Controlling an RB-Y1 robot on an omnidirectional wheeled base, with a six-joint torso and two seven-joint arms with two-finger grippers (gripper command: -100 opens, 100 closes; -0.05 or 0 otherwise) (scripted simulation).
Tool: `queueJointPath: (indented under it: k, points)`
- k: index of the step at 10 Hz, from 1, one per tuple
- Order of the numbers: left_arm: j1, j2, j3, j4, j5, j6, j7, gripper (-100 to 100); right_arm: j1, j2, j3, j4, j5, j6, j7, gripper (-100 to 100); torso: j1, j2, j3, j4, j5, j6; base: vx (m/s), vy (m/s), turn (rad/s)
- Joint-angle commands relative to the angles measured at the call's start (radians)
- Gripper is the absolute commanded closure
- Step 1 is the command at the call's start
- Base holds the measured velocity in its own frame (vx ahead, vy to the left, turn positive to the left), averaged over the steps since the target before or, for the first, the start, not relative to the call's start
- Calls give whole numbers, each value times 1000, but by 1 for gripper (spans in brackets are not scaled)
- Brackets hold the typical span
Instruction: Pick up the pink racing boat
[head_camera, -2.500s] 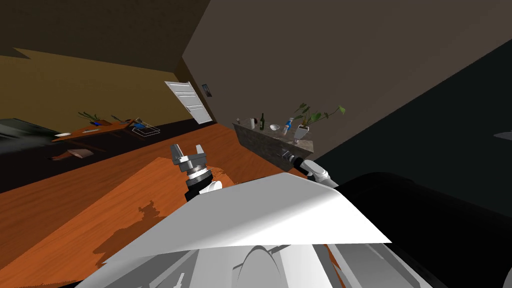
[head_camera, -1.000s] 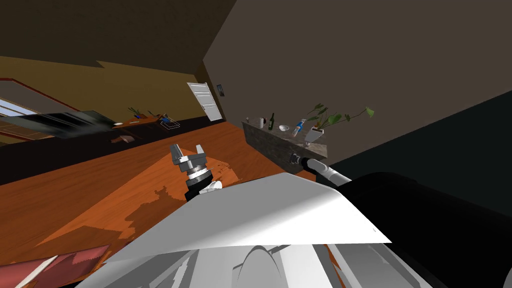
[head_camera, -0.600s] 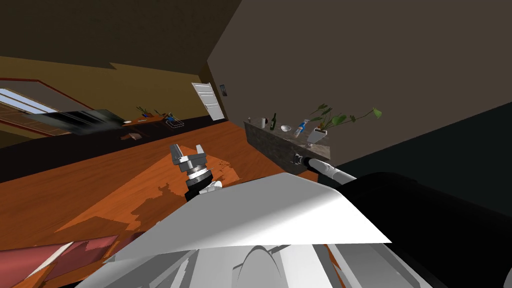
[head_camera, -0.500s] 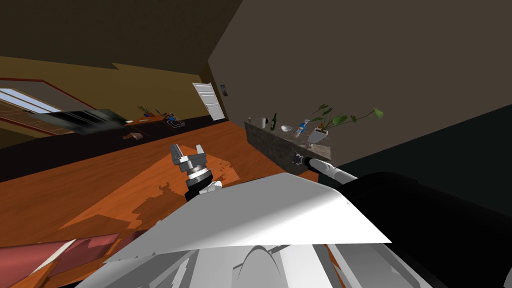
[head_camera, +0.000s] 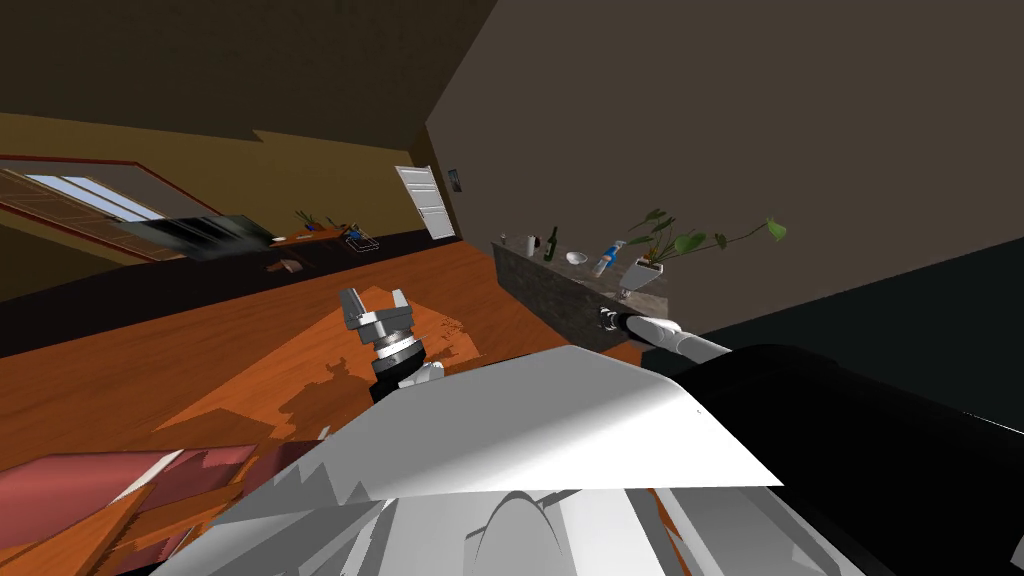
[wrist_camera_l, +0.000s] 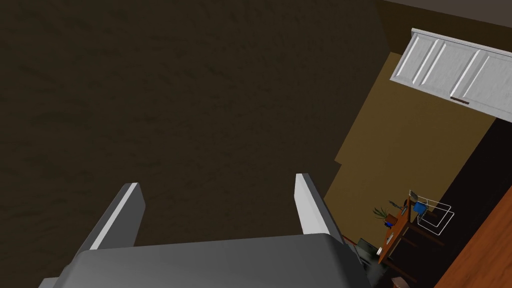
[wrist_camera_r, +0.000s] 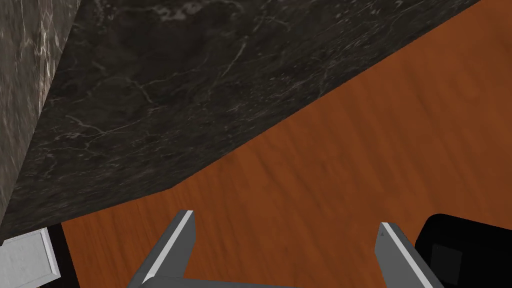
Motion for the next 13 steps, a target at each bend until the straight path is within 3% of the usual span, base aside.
queueJointPath:
  k: [1,2,5,8,10,12,13]
  points:
    - [0,0,0,0,0,0,0,0,-8,-15,8,19,33,-4,15,-100,0,0,0,0,0,0,-10,-38,49]
    - [0,0,0,0,0,0,0,0,-17,-46,21,49,67,-10,35,-100,0,0,0,0,0,0,-2,-41,81]
    - [0,0,0,0,0,0,0,0,-28,-74,34,76,131,-15,54,-100,-1,-1,-1,0,0,0,2,-54,67]
    - [0,0,0,0,0,0,0,0,-59,-145,66,144,240,-29,104,-100,-4,-2,-1,0,-1,0,10,-98,117]
    - [0,0,0,0,0,0,0,0,-59,-145,66,144,246,-29,104,-100,-5,-2,-1,0,-2,1,8,-83,16]
    - [0,0,0,0,0,0,0,0,-75,-176,85,176,299,-37,130,-100,-2,-3,-1,-1,-1,0,33,-110,83]
    - [0,0,0,0,0,0,0,0,-75,-176,85,176,299,-37,130,-100,-6,-4,-2,-1,-2,0,33,-128,49]
